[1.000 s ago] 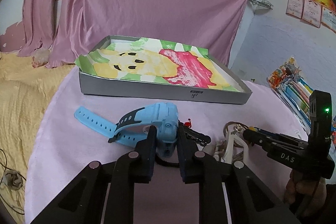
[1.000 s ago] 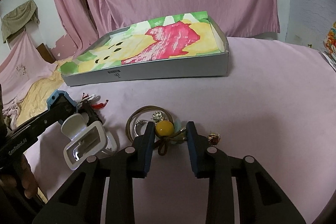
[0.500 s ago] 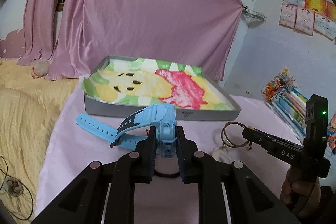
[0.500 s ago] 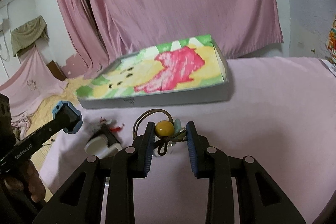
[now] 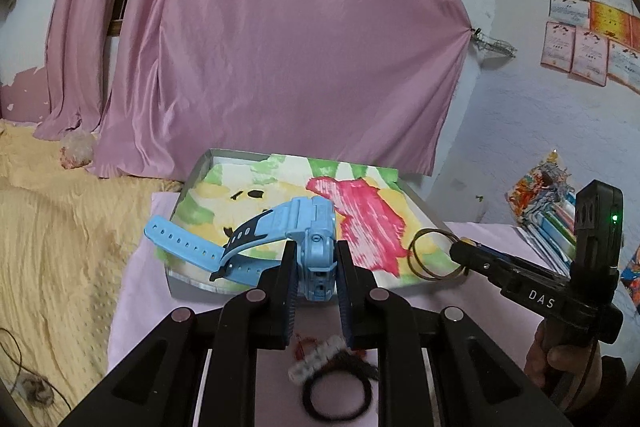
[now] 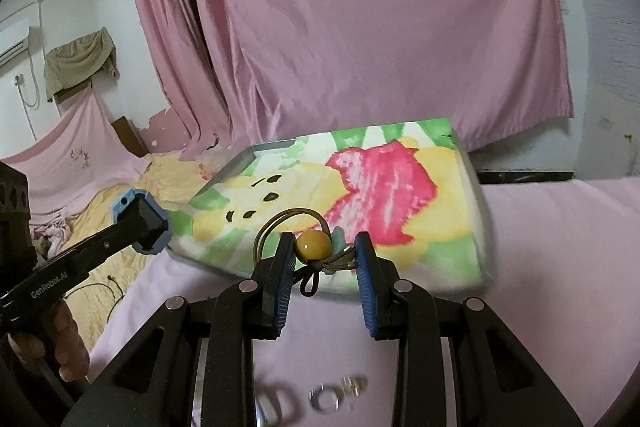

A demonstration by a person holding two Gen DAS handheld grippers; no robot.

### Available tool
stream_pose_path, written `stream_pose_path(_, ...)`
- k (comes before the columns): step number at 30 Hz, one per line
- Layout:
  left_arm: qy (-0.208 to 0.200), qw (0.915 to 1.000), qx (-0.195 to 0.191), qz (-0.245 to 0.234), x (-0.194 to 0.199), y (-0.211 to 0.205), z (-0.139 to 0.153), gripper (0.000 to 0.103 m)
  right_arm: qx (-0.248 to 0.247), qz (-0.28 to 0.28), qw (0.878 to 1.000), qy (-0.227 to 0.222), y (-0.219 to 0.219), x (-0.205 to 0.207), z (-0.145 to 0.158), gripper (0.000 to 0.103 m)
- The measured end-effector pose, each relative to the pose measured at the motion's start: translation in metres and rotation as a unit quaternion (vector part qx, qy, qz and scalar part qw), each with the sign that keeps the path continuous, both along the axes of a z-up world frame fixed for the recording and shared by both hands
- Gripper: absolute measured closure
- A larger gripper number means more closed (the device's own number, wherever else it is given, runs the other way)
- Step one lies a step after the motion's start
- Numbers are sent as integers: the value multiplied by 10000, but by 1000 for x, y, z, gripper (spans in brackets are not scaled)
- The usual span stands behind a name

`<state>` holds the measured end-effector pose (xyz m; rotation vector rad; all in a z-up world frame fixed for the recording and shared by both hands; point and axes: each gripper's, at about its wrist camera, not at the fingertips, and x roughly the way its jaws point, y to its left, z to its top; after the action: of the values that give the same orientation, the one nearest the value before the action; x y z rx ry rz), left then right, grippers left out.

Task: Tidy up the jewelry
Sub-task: 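Carry the watch and keyring into the grey tray and open both tools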

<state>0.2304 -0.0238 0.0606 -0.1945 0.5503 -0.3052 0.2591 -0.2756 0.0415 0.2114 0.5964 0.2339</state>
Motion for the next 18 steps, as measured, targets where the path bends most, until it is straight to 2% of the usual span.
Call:
stream_pose_path(8, 598, 9981, 127, -2, 49, -2, -18, 87, -52, 212, 9991, 360, 22, 42, -18, 77)
stream_pose_path(14, 1047, 9940, 293, 63, 67, -5, -37, 86, -126, 282, 9972, 675, 30, 60, -34, 76)
stream_pose_path(18, 1165, 9924, 394, 15, 70, -9, -43, 86, -149, 312, 9959, 831, 31, 66, -43, 76)
